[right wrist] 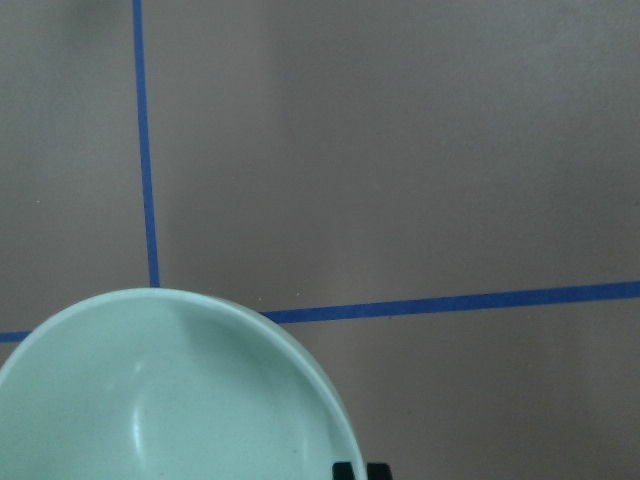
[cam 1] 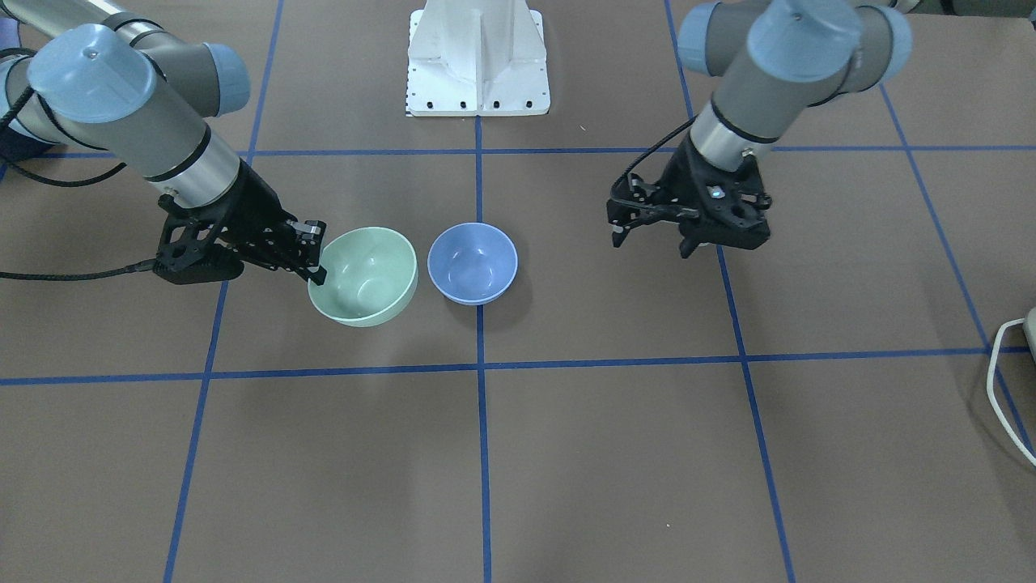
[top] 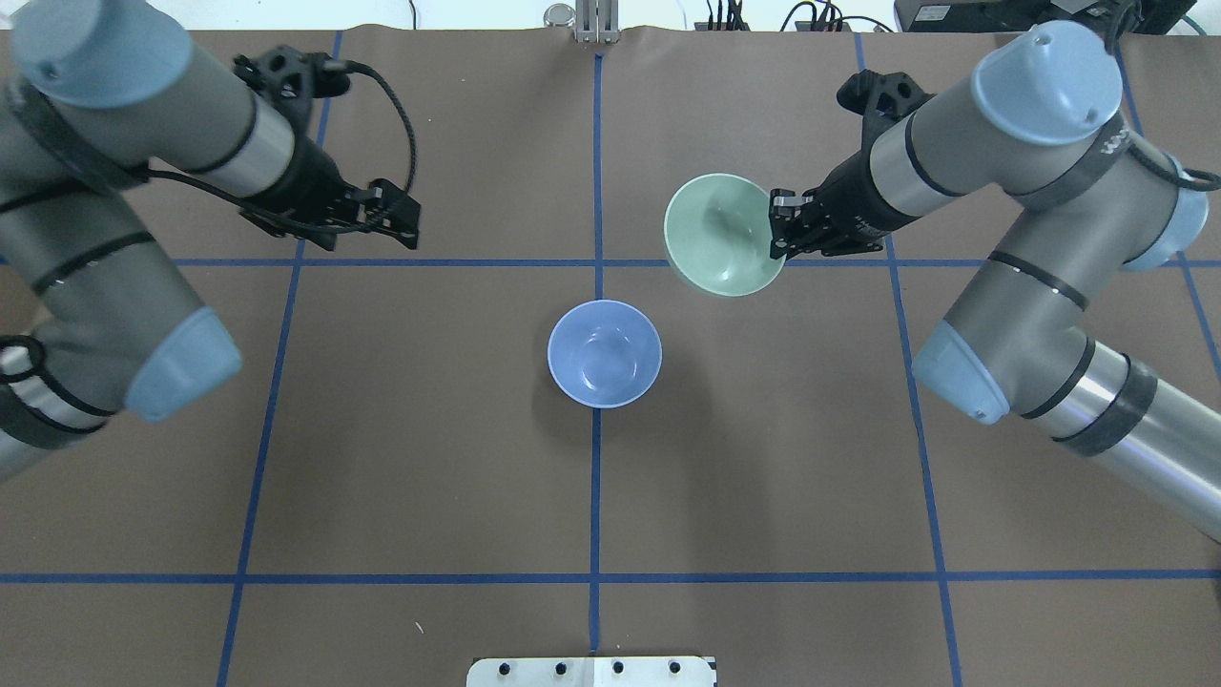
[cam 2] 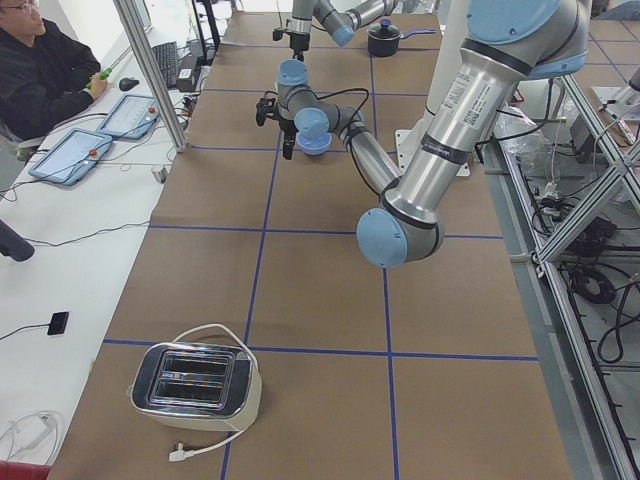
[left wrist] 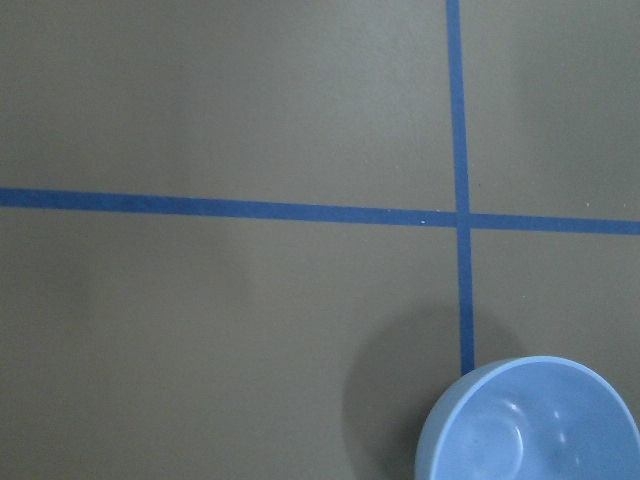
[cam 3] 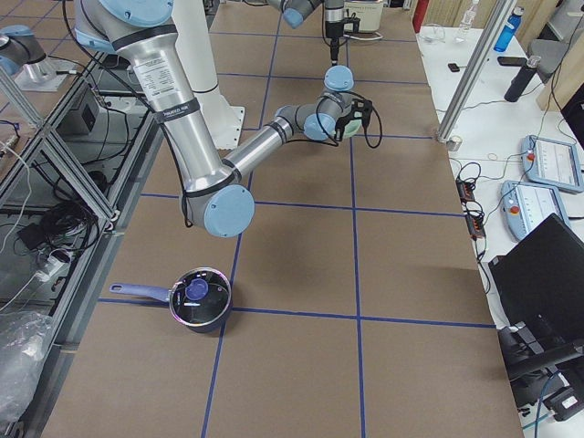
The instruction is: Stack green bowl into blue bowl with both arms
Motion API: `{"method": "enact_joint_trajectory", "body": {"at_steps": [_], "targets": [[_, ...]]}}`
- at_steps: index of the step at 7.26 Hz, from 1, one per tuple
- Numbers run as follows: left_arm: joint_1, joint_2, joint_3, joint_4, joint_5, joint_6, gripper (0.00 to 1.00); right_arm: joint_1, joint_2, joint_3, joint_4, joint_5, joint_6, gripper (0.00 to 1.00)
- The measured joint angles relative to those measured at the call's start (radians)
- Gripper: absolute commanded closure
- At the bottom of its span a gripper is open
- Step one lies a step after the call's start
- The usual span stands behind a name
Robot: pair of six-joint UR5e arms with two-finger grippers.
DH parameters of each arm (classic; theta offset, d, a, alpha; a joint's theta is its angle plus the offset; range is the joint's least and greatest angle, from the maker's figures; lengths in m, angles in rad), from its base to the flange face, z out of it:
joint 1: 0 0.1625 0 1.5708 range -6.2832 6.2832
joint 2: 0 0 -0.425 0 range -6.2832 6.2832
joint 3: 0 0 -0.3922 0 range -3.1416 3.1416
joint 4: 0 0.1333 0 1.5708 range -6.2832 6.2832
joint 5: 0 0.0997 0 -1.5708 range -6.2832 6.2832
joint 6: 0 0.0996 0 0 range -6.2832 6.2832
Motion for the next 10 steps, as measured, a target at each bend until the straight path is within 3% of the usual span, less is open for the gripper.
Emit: {"method": "enact_joint_trajectory", "body": {"at_steps": [2,5,10], "targets": [[-0.170,0.124,-0.058,0.025,-0.093,0.219,0.03,-0.097,0.016,0.011,0.000,-0.087,0.068,1.00],[-0.370,0.323,-0.086,0.006,-0.155,0.542,0.03,-0.205,0.064,0.011,-0.027,-0.172,0.136,1.00],[-0.538,0.471,-0.096,-0.054,-0.220,0.716,0.02,-0.273,0.092,-0.014,-0.063,-0.223,0.130,1.00]]}}
